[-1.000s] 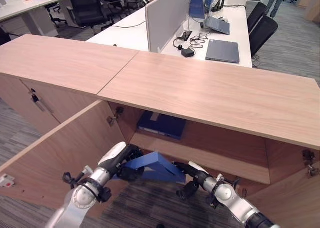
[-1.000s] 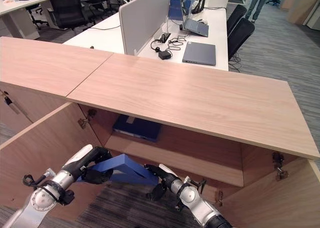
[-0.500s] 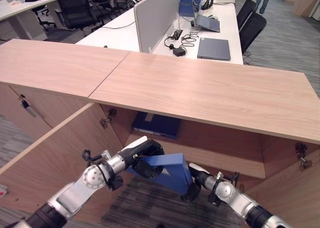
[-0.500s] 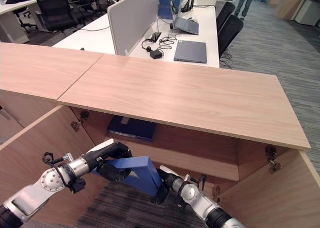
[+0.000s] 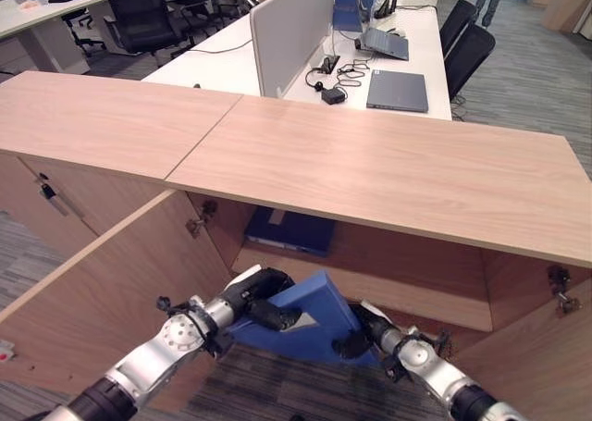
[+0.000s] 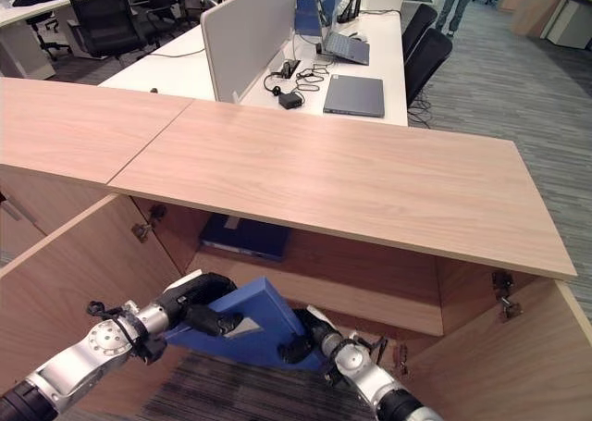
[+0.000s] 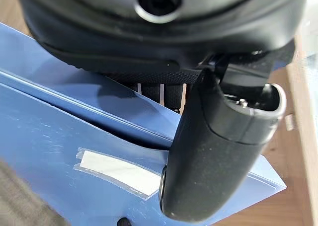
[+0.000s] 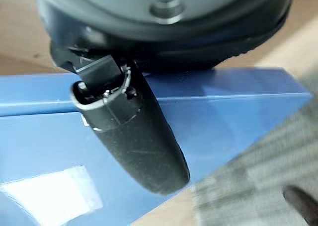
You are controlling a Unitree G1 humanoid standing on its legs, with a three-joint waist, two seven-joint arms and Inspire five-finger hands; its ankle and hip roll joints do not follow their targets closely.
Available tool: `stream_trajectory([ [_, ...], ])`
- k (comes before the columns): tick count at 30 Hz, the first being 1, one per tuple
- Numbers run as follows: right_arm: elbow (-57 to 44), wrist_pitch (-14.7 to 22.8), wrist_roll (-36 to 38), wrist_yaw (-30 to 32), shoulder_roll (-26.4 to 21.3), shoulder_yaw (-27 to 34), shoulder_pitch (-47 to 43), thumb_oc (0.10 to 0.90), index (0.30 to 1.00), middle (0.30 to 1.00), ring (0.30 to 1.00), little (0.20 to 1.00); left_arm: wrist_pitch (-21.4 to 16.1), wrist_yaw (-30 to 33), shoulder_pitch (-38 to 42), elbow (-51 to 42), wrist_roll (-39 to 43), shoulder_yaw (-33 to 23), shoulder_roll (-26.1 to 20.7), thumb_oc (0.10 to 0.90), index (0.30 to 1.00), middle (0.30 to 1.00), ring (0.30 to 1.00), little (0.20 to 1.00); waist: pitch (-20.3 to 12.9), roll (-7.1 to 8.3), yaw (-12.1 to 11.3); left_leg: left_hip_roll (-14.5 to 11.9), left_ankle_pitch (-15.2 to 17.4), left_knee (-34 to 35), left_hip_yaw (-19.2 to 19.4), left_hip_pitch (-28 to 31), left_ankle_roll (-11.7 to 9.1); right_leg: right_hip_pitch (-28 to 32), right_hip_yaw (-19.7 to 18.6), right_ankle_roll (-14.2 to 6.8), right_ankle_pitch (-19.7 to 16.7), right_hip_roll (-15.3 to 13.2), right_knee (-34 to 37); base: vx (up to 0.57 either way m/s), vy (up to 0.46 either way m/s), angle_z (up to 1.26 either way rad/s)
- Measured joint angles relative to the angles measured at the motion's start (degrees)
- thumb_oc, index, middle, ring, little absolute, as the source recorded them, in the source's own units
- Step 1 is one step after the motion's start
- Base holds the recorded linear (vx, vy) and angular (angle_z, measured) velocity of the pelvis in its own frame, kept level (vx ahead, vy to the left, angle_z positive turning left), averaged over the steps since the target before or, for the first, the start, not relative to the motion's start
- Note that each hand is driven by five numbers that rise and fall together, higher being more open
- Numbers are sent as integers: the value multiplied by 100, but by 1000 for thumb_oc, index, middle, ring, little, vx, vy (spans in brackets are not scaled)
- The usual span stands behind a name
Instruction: Put the empty folder in the office cabinet
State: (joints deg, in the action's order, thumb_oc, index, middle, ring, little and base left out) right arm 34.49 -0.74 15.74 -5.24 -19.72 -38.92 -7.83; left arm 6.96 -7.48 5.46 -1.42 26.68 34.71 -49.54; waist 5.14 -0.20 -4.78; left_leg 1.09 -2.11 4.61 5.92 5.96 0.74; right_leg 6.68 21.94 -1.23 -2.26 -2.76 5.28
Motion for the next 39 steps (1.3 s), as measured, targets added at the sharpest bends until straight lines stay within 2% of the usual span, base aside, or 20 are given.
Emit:
stream_trajectory([
  [4, 80, -158, 956, 5, 0, -203, 262, 400, 300, 300, 300, 300, 174, -49, -14, 47, 2, 167, 45, 400, 300, 300, 300, 300, 0, 1, 15, -2, -4, 1, 5, 15, -6, 11, -8, 0, 0, 1, -12, -8, -1, 0],
  [10, 218, -231, 1370, 0, 2, -440, 285, 400, 300, 300, 300, 300, 302, -59, -14, 54, 2, 284, 44, 400, 300, 300, 300, 300, -4, 10, 16, -2, -11, 3, 5, -10, -36, -13, -13, -2, -3, 1, -32, 0, 0, 0],
  [11, 219, -231, 1370, 0, 2, -440, 285, 400, 300, 300, 300, 300, 302, -59, -14, 54, 2, 285, 44, 444, 366, 366, 366, 366, -5, 12, 15, -2, -10, 3, 5, -11, -38, -13, -13, 0, -5, 1, -32, 0, 0, 0],
  [12, 219, -231, 1370, -1, 2, -440, 285, 400, 300, 300, 300, 300, 302, -59, -14, 57, 2, 283, 44, 770, 855, 855, 855, 855, -8, 18, 7, -2, -13, 3, 5, -11, -36, -14, -12, 2, -7, 1, -32, 0, 0, 0],
  [13, 220, -231, 1370, -1, 2, -440, 286, 400, 300, 300, 300, 300, 302, -61, -14, 57, 2, 281, 44, 800, 900, 900, 900, 900, -8, 20, 7, -2, -13, 3, 5, -11, -36, -14, -13, 2, -7, 1, -32, 0, 0, 0],
  [18, 295, -254, 1360, -159, 3, -404, 340, 400, 300, 300, 300, 300, 260, -171, -322, 86, 62, -116, 237, 800, 900, 900, 900, 900, -8, 48, 15, 0, -27, 2, -1, -16, -14, -14, -10, 22, -21, 0, -34, 0, 0, 0],
  [19, 372, -241, 1361, -316, 33, -306, 456, 400, 300, 300, 300, 300, 127, -191, -636, 165, 274, -572, 552, 800, 900, 900, 900, 900, -8, 50, 23, 0, -26, 1, 2, -9, -15, -10, -14, 27, -23, 0, -33, 3, 4, 5],
  [21, 463, -267, 1371, -378, 98, -119, 579, 400, 300, 300, 300, 300, -129, -154, -827, 220, 707, -899, 942, 800, 900, 900, 900, 900, -9, 63, 1, 3, -28, 2, -14, -18, -14, -8, 10, 26, -22, 0, -36, 2, 2, 2],
  [22, 478, -251, 1286, -467, 156, 82, 630, 400, 300, 300, 300, 300, -376, -154, -1117, 382, 1026, -1484, 1463, 800, 900, 900, 900, 900, -11, 55, 41, 4, -25, 1, -6, -2, -16, 0, 0, 18, -15, -3, -33, 0, 0, 0],
  [23, 475, -238, 1276, -426, 175, 118, 672, 400, 300, 300, 300, 300, -397, 63, -1075, 440, 1162, -1565, 1657, 800, 900, 900, 900, 900, -11, 58, 41, 3, -26, 1, -11, -6, -16, 0, 4, 22, -18, -3, -33, 0, 0, 0],
  [24, 495, -258, 1199, -431, 209, 361, 725, 400, 300, 300, 300, 300, -433, 124, -1121, 458, 1219, -1652, 1755, 800, 900, 900, 900, 900, -15, 71, 9, 2, -39, 6, -30, -69, -21, -9, 21, 14, -14, 0, -39, 32, 11, 4],
  [25, 487, -271, 1081, -512, 314, 748, 773, 400, 300, 300, 300, 300, -465, 43, -1354, 445, 1156, -1943, 1827, 800, 900, 900, 900, 900, -28, 63, 86, 1, 3, 26, -29, -68, -77, -14, 23, -18, 9, 0, -37, 26, 9, 4],
  [27, 495, -273, 930, -465, 361, 1029, 802, 400, 300, 300, 300, 300, -457, 44, -1568, 436, 1005, -2121, 1778, 800, 900, 900, 900, 900, -42, 47, 144, -1, 9, 26, -31, -67, -78, -13, 25, -23, 14, -1, -36, 0, 0, 0],
  [29, 1002, -269, 903, -539, 348, 1496, 806, 400, 300, 300, 300, 300, -404, -103, -1918, 930, 822, -2240, 1524, 800, 900, 900, 900, 900, -60, -3, 154, -1, 18, 18, -12, -69, -71, -27, 10, -26, 15, -3, -36, 12, 6, -2],
  [31, 1204, -309, 926, -467, 310, 1793, 779, 400, 300, 300, 300, 300, -320, -91, -2101, 1351, 780, -2412, 1538, 800, 900, 900, 900, 900, -63, -14, 148, 0, 14, 23, -16, -73, -66, -29, 13, -26, 14, -3, -35, 0, 0, 0],
  [36, 1730, -466, 1163, -381, 243, 2449, 716, 400, 300, 300, 300, 300, -56, 184, -2286, 3088, 785, -3036, 2146, 800, 900, 900, 900, 900, -72, -12, 114, 4, -10, 3, -36, -79, -25, -33, 31, -32, 25, -5, -33, 7, -1, 3],
  [39, 2074, -562, 1952, -138, 403, 3044, 717, 400, 300, 300, 300, 300, -39, 363, -2231, 3741, 913, -3281, 2618, 800, 900, 900, 900, 900, -79, -14, 109, 8, -13, 5, -39, -99, -20, -42, 45, -33, 25, -10, -34, 3, 0, 1],
])
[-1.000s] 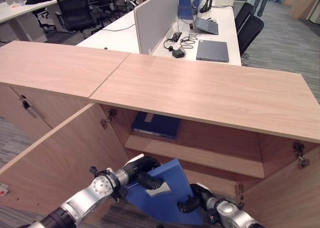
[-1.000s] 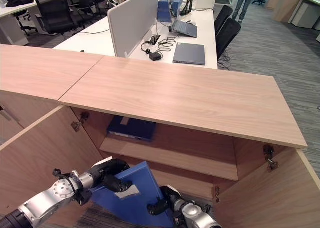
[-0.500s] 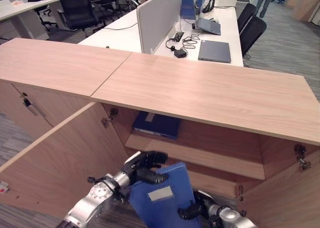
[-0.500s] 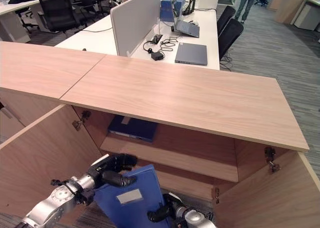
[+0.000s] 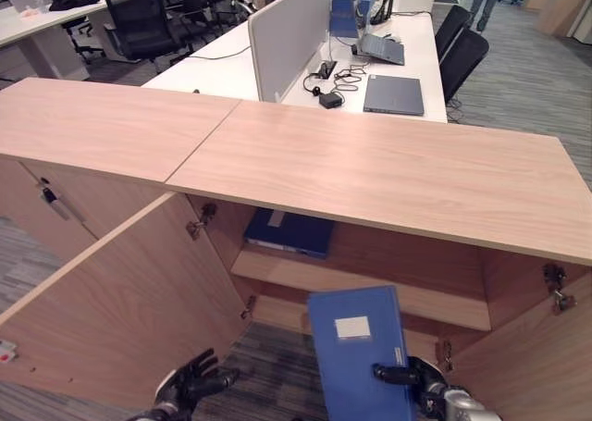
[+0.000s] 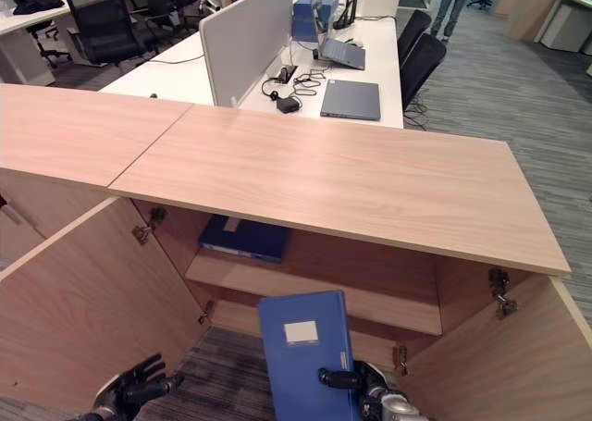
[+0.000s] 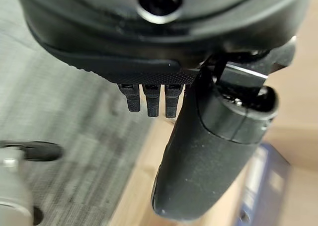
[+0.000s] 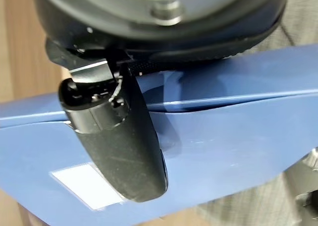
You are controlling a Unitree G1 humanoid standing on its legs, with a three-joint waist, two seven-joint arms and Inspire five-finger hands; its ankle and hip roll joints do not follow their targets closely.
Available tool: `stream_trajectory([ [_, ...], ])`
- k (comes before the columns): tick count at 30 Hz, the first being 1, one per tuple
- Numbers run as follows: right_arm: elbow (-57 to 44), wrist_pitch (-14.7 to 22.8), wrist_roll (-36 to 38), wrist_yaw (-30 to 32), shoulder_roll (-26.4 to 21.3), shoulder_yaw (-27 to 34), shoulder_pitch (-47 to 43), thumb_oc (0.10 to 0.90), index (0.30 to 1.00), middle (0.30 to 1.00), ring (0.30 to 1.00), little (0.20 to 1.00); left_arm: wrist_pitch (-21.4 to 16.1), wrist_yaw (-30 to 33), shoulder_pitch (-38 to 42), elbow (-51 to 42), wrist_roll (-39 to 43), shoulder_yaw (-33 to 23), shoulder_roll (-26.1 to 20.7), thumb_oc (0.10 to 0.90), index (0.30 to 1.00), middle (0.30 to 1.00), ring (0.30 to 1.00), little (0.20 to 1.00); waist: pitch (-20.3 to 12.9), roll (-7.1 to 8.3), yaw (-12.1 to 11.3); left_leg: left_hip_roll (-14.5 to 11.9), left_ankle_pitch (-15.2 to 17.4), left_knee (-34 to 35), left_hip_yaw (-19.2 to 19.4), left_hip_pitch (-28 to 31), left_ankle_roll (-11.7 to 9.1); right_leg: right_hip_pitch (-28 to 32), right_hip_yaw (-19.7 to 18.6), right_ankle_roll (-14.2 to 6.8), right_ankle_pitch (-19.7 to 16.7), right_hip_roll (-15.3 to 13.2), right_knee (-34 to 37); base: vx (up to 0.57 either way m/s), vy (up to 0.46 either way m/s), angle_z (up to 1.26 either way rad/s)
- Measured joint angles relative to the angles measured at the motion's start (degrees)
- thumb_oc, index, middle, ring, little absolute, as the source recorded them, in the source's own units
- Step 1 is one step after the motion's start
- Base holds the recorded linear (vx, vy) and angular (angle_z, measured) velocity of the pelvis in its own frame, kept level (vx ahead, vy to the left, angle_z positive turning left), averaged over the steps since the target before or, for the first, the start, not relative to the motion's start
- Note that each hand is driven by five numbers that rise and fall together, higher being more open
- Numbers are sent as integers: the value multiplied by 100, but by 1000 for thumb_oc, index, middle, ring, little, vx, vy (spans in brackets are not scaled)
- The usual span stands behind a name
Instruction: Put the empty folder in the office cabinet
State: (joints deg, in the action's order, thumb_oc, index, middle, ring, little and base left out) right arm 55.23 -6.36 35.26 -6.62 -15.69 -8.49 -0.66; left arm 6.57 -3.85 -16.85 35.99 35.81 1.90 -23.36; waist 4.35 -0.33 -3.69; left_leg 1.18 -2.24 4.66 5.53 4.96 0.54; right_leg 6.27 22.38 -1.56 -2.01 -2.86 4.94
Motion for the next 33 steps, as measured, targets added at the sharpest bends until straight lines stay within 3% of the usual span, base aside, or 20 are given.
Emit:
stream_trajectory([
  [2, 196, -35, 622, 134, 91, 353, 2, 400, 300, 300, 300, 300, -9, 86, 106, 454, 112, -42, 286, 800, 900, 900, 900, 900, -4, -8, 36, -4, 43, 12, -8, -2, -30, -2, -2, 1, 1, 2, -1, 17, -3, -1],
  [3, 457, -40, 1186, 273, 269, 962, -47, 400, 300, 300, 300, 300, -67, 142, 518, 1397, 348, -482, 726, 800, 900, 900, 900, 900, -24, -41, 39, -5, 60, 20, -8, -7, -28, -4, -3, 2, -1, 2, -1, 63, -14, -2],
  [6, 846, 207, 2741, 617, 713, 2068, -426, 400, 300, 300, 300, 300, -246, 487, 1399, 3781, 704, -1232, 1315, 800, 900, 900, 900, 900, -47, -62, 108, -12, 70, 23, 5, -41, -31, -43, -31, 12, -8, 9, 0, 53, -7, -7],
  [9, 601, 682, 3785, 773, 771, 1837, -680, 400, 300, 300, 300, 300, -40, 431, 1130, 3927, 607, -679, 1364, 800, 900, 900, 900, 900, -90, -75, 187, -13, 62, 18, 25, -169, -18, -188, -44, 36, -17, 15, -1, 34, -1, -1],
  [11, 78, 969, 4120, 832, 770, 1771, -737, 400, 300, 300, 300, 300, -24, 343, 1125, 4158, 587, -694, 1315, 800, 900, 900, 900, 900, -102, -116, 187, -13, -2, -4, 34, -193, 46, -241, -50, 76, -43, 15, 0, 0, 0, 0],
  [13, -175, 1225, 4201, 867, 719, 1628, -1001, 400, 300, 300, 300, 300, -2, 307, 1047, 4337, 437, -804, 1260, 800, 900, 900, 900, 900, -120, -183, 191, -11, -3, -4, 43, -233, 47, -297, -65, 75, -43, 14, 1, -5, -2, -2],
  [17, -250, 1353, 4188, 908, 496, 1336, -1609, 400, 300, 300, 300, 300, 68, 291, 1009, 4483, 412, -1033, 1096, 800, 900, 900, 900, 900, -133, -272, 145, -14, -30, -5, 41, -418, 36, -475, -61, 95, -61, 19, 0, -55, -15, -1],
  [20, 334, 1221, 4141, 971, 48, 1111, -2584, 400, 300, 300, 300, 300, 58, 195, 1223, 4554, 313, -1126, 960, 800, 900, 900, 900, 900, -117, -343, 7, -17, -117, -165, 58, -1043, 26, -1031, -73, 135, -206, 6, -3, -32, -19, -1],
  [23, 850, 1179, 4143, 983, -172, 1126, -3194, 400, 300, 300, 300, 300, 56, 124, 1228, 4631, 309, -1143, 852, 800, 900, 900, 900, 900, -15, -418, -113, -22, -185, -130, 45, -1259, 35, -1254, -51, 128, -227, 8, 3, 14, -25, 4],
  [24, 1146, 1117, 4144, 999, -261, 1120, -3517, 400, 300, 300, 300, 300, 57, 104, 1204, 4706, 310, -1201, 808, 800, 900, 900, 900, 900, 17, -449, -140, -29, -141, -126, 39, -1463, -45, -1426, -63, 129, -247, 22, 2, -8, -11, -6],
  [29, 1964, 953, 4175, 1179, -733, 1152, -4760, 400, 300, 300, 300, 300, 66, 92, 1195, 4830, 204, -1207, 682, 800, 900, 900, 900, 900, 256, -432, -231, -44, -415, -143, 52, -2346, -12, -2343, -83, 208, -446, 36, -4, 14, -37, -2],
  [33, 1983, 964, 4335, 1283, -944, 1229, -5172, 400, 300, 300, 300, 300, 62, 73, 1222, 4817, 206, -972, 680, 800, 900, 900, 900, 900, 476, -464, -351, -55, -469, -129, 40, -2581, 2, -2585, -69, 278, -495, 55, -4, 2, -18, 1],
])
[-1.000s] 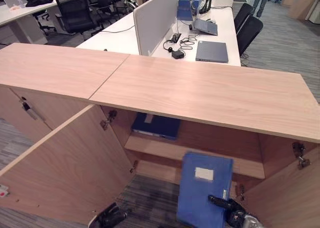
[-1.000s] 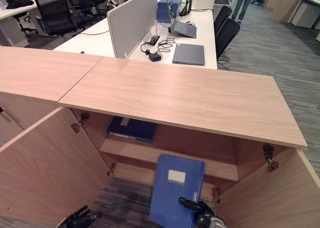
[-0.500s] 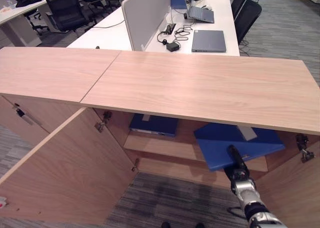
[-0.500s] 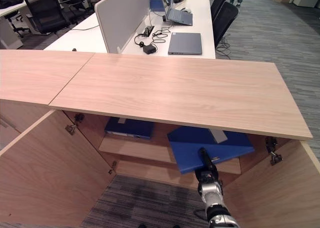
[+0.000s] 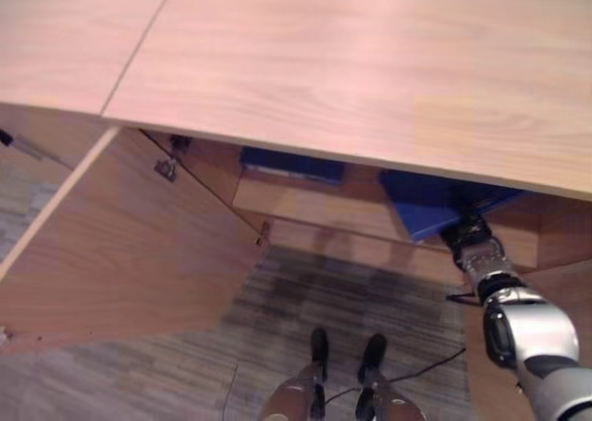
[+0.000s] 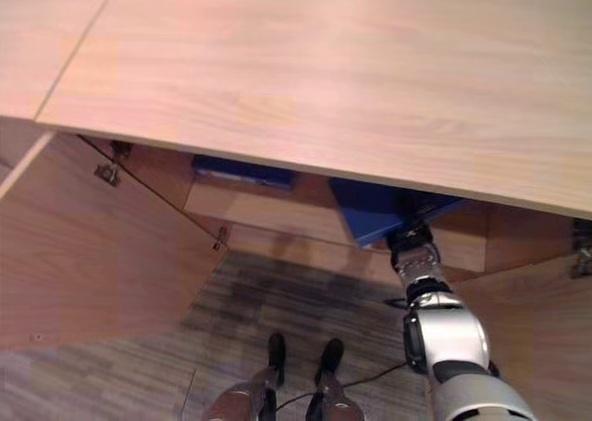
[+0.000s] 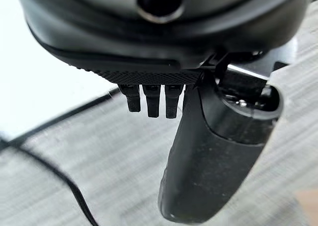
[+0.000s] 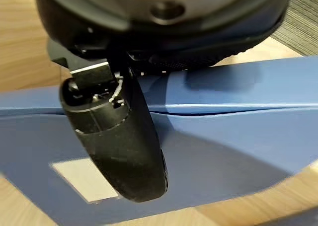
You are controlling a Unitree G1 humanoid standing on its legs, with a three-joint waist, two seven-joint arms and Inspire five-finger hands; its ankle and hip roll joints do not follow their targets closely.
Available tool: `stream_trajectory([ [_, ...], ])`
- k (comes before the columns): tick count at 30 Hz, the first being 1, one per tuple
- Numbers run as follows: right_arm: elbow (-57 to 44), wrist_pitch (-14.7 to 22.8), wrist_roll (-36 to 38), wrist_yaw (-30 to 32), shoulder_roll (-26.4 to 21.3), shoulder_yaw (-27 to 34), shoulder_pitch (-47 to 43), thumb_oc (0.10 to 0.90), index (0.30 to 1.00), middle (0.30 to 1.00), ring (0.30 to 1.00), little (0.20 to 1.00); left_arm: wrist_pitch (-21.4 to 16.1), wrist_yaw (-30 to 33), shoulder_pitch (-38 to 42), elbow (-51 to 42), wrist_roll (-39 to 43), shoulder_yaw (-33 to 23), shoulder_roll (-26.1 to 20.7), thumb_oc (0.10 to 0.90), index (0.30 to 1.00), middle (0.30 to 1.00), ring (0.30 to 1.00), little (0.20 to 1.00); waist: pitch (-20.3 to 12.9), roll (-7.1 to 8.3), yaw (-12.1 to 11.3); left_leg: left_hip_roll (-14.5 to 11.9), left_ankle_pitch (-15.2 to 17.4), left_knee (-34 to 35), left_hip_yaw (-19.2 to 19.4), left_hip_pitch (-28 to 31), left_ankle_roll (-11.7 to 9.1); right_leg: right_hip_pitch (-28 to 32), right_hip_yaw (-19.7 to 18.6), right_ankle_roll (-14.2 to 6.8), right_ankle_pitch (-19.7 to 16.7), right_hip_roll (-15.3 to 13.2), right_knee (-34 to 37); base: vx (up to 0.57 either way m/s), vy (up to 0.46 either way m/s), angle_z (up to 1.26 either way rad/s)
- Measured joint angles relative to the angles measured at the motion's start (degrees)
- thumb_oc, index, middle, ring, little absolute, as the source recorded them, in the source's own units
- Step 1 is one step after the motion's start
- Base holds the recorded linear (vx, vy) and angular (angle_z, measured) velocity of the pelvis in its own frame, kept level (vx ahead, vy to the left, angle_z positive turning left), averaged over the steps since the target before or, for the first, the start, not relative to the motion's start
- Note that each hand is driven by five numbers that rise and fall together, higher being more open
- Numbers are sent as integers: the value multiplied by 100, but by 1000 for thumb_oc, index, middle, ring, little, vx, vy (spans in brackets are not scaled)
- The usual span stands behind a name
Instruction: Put the empty folder in the office cabinet
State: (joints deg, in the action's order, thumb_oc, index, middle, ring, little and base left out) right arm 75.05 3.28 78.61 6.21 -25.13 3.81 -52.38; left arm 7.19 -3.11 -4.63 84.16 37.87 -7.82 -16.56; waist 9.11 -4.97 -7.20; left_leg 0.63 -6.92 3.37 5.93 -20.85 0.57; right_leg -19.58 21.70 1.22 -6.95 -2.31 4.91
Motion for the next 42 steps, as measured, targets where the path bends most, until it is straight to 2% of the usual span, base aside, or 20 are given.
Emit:
stream_trajectory([
  [6, 5, 197, 284, 35, -144, 284, -617, 400, 300, 300, 300, 300, -116, -9, 315, -239, -4, 397, -21, 800, 900, 900, 900, 900, 296, -190, -112, -26, -72, 1, -23, -360, -33, -343, 31, 26, -23, 20, 0, -1, 0, 2],
  [8, 1, 448, 598, 100, -195, 481, -972, 400, 300, 300, 300, 300, -149, 0, 466, -390, -8, 427, -21, 800, 900, 900, 900, 900, 484, -358, -139, -32, -115, 3, -60, -545, -34, -516, 80, 74, -72, 27, -3, 0, 6, 6],
  [10, 0, 615, 744, 215, -259, 515, -1094, 400, 300, 300, 300, 300, -188, 7, 520, -388, -13, 433, -22, 800, 900, 900, 900, 900, 528, -422, -234, -35, -116, 2, -49, -608, -33, -584, 81, 73, -72, 28, -3, 3, -4, -2],
  [15, -1, 899, 767, 381, -291, 488, -1266, 400, 300, 300, 300, 300, -236, 41, 539, -385, -12, 433, -35, 800, 900, 900, 900, 900, 543, -444, -257, -41, -117, 5, -60, -662, -35, -629, 89, 68, -63, 37, -3, -4, -7, 0],
  [28, 13, 883, 704, 494, -333, 132, -1499, 400, 300, 300, 300, 300, -378, 51, 584, -577, -4, 596, -71, 800, 900, 900, 900, 900, 540, -449, -283, -53, -201, 4, -166, -857, -88, -798, 151, 100, -90, 57, -3, -15, -4, 2],
  [29, 13, 883, 704, 494, -332, 126, -1510, 480, 420, 420, 420, 420, -390, 51, 584, -589, -4, 596, -72, 800, 900, 900, 900, 900, 540, -449, -284, -54, -205, 4, -167, -867, -92, -807, 151, 100, -90, 58, -3, -42, 0, 0],
  [30, 13, 884, 703, 494, -332, 94, -1519, 800, 900, 900, 900, 900, -398, 53, 587, -595, -3, 595, -72, 800, 900, 900, 900, 900, 538, -451, -288, -57, -214, 3, -168, -883, -90, -821, 152, 111, -98, 61, -3, -32, 0, 1],
  [34, 8, 802, 465, 472, -307, -462, -1518, 800, 900, 900, 900, 900, -396, 57, 588, -595, -1, 595, -73, 800, 900, 900, 900, 900, 538, -453, -293, -68, -230, 0, -163, -899, -98, -836, 153, 127, -115, 68, -4, -45, -1, -1],
  [37, 3, 551, -65, 363, -339, -956, -1519, 800, 900, 900, 900, 900, -396, 56, 602, -597, 0, 596, -73, 800, 900, 900, 900, 900, 538, -453, -281, -75, -243, -2, -164, -898, -101, -834, 153, 122, -120, 76, -4, -42, -28, 0],
  [38, -150, 342, -367, 357, -283, -1444, -1450, 800, 900, 900, 900, 900, -387, 55, 601, -598, 0, 596, -84, 800, 900, 900, 900, 900, 540, -450, -236, -82, -251, -4, -160, -895, -104, -833, 152, 113, -119, 84, -3, -34, -23, -1],
  [41, -647, -3, -696, 44, -56, -1795, -1267, 800, 900, 900, 900, 900, -407, 51, 620, -647, 0, 596, -116, 800, 900, 900, 900, 900, 545, -456, -227, -105, -271, -6, -141, -890, -118, -837, 144, 113, -121, 104, -3, -50, -5, -6],
  [42, -809, 25, -702, 32, 30, -1818, -1206, 800, 900, 900, 900, 900, -399, 52, 620, -658, 0, 598, -134, 800, 900, 900, 900, 900, 548, -453, -215, -120, -276, -5, -135, -886, -124, -837, 138, 113, -122, 117, -3, -30, 4, -5],
])
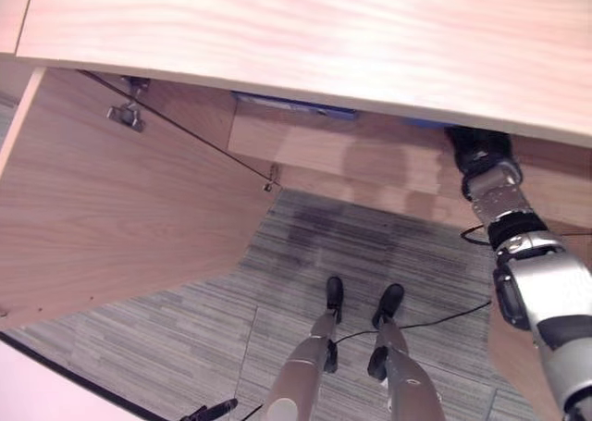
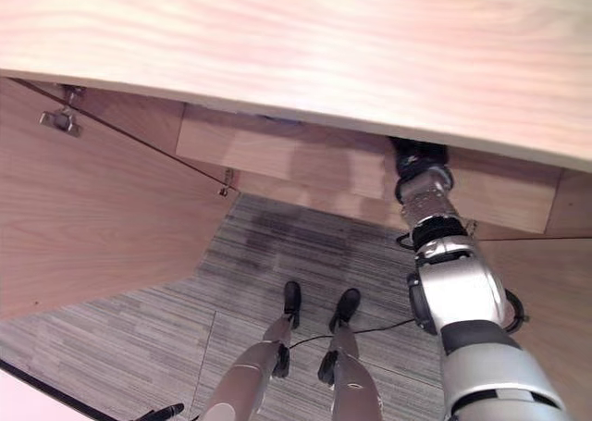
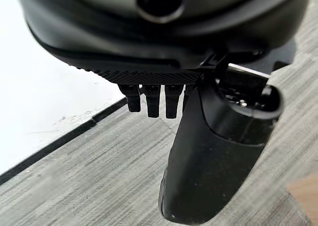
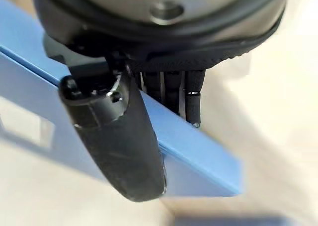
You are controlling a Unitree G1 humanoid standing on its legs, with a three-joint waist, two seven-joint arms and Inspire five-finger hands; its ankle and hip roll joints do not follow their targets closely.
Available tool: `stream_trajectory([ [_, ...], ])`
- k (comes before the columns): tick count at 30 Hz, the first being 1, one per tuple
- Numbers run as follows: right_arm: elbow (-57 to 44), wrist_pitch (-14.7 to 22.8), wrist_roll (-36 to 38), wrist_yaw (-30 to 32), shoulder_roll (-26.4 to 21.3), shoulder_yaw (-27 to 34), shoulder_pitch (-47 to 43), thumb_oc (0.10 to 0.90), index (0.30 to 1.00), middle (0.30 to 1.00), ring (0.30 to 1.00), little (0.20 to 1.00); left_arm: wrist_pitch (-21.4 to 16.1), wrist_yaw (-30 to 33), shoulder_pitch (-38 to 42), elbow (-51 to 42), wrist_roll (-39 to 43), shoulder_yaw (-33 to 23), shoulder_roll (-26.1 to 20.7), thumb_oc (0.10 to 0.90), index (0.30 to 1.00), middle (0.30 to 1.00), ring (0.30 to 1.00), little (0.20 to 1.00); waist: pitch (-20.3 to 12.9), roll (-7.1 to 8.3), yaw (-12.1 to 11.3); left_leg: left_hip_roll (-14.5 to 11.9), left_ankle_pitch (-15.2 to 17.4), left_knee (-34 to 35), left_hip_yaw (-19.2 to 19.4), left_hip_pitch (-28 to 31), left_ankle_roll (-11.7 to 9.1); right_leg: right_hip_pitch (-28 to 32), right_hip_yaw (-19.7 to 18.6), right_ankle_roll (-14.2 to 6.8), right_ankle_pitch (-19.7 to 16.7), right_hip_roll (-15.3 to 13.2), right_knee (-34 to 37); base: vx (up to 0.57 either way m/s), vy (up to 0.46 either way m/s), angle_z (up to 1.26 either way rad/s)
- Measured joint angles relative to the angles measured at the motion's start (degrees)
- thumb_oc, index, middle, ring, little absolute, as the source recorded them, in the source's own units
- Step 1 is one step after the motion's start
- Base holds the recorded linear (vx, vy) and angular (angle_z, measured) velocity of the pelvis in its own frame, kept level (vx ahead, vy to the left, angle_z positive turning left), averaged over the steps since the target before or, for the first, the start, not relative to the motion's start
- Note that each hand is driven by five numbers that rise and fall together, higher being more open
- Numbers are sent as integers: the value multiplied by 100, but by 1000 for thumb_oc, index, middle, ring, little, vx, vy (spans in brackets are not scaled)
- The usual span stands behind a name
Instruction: Put the empty folder in the office cabinet
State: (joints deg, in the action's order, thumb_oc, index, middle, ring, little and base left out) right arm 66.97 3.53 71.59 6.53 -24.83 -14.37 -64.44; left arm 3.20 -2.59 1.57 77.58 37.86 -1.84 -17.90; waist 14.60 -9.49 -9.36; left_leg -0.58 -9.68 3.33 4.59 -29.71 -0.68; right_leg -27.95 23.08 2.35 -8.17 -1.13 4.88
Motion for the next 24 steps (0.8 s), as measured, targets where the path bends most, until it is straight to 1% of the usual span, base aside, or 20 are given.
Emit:
stream_trajectory([
  [3, -208, -17, 33, -124, 494, 23, 28, 800, 900, 900, 900, 900, 5, -3, 1, -194, 1, 25, -40, 800, 900, 900, 900, 900, 5, -6, -61, -36, -35, 4, -10, 0, -49, -1, -9, 4, 1, 39, 0, -37, 0, 2],
  [4, -220, -11, 64, -128, 652, 35, 28, 800, 900, 900, 900, 900, 6, -2, 1, -296, 1, 125, -58, 800, 900, 900, 900, 900, 44, -9, -85, -43, -47, 4, -11, 3, -55, 1, -14, 4, 1, 48, 0, -42, -2, 4],
  [6, -379, -7, 63, -188, 712, 42, 23, 800, 900, 900, 900, 900, -13, -13, 15, -457, 1, 186, -66, 800, 900, 900, 900, 900, 243, -10, -111, -45, -64, 8, -5, 34, -51, 24, -24, 2, -4, 49, 0, -34, -24, -2],
  [8, -444, -1, 58, -297, 674, -106, 28, 800, 900, 900, 900, 900, -7, -9, 21, -564, 2, 209, -98, 800, 900, 900, 900, 900, 368, -16, -111, -43, -83, 14, -6, 32, -48, 24, -24, -15, -19, 47, 0, -25, -20, -1],
  [10, -616, -22, 41, -400, 497, -302, 41, 800, 900, 900, 900, 900, -58, -10, 22, -633, 3, 221, -127, 800, 900, 900, 900, 900, 488, -12, -97, -39, -96, 17, -5, 32, -44, 25, -23, -26, -35, 38, 0, -17, -12, 0],
  [11, -644, -57, 32, -486, 428, -365, 55, 800, 900, 900, 900, 900, -79, -11, 22, -644, 3, 220, -139, 800, 900, 900, 900, 900, 494, -12, -96, -36, -101, 24, -2, 33, -41, 24, -24, -13, -45, 36, 0, -46, -33, 0],
  [12, -841, -87, -13, -511, 291, -621, 137, 800, 900, 900, 900, 900, -88, -12, 21, -677, 3, 220, -162, 800, 900, 900, 900, 900, 499, -12, -100, -35, -102, 24, -4, 35, -41, 26, -22, -12, -45, 36, 0, -35, -19, 0],
  [14, -1123, -185, -186, -710, 177, -817, 238, 800, 900, 900, 900, 900, -112, -14, 21, -709, 2, 218, -185, 800, 900, 900, 900, 900, 517, -7, -80, -37, -102, 25, 0, 37, -41, 26, -24, -2, -52, 37, 0, 0, 0, 0],
  [17, -1310, -254, -206, -907, 135, -1042, 371, 800, 900, 900, 900, 900, -116, -29, 21, -794, 0, 217, -197, 800, 900, 900, 900, 900, 526, 1, -63, -38, -102, 25, 9, 50, -41, 33, -25, 57, -93, 40, 0, 0, 0, 0],
  [19, -1308, -293, -366, -1006, 118, -1186, 386, 800, 900, 900, 900, 900, -119, -54, 21, -835, 1, 218, -198, 800, 900, 900, 900, 900, 565, 1, -63, -38, -102, 26, 19, 66, -41, 46, -36, 63, -98, 39, 0, 0, 0, 0],
  [22, -1289, -319, -450, -1091, 71, -1186, 378, 800, 900, 900, 900, 900, -117, -59, 29, -845, 0, 218, -213, 800, 900, 900, 900, 900, 653, 13, -62, -38, -103, 25, 34, 83, -40, 62, -45, 63, -101, 37, 0, 0, 0, 0],
  [24, -1272, -369, -657, -1197, -16, -1214, 355, 800, 900, 900, 900, 900, -114, -66, 29, -838, 1, 218, -219, 800, 900, 900, 900, 900, 671, 31, -65, -38, -108, 25, 67, 86, -42, 62, -55, 60, -100, 34, 0, 0, 0, 0],
])
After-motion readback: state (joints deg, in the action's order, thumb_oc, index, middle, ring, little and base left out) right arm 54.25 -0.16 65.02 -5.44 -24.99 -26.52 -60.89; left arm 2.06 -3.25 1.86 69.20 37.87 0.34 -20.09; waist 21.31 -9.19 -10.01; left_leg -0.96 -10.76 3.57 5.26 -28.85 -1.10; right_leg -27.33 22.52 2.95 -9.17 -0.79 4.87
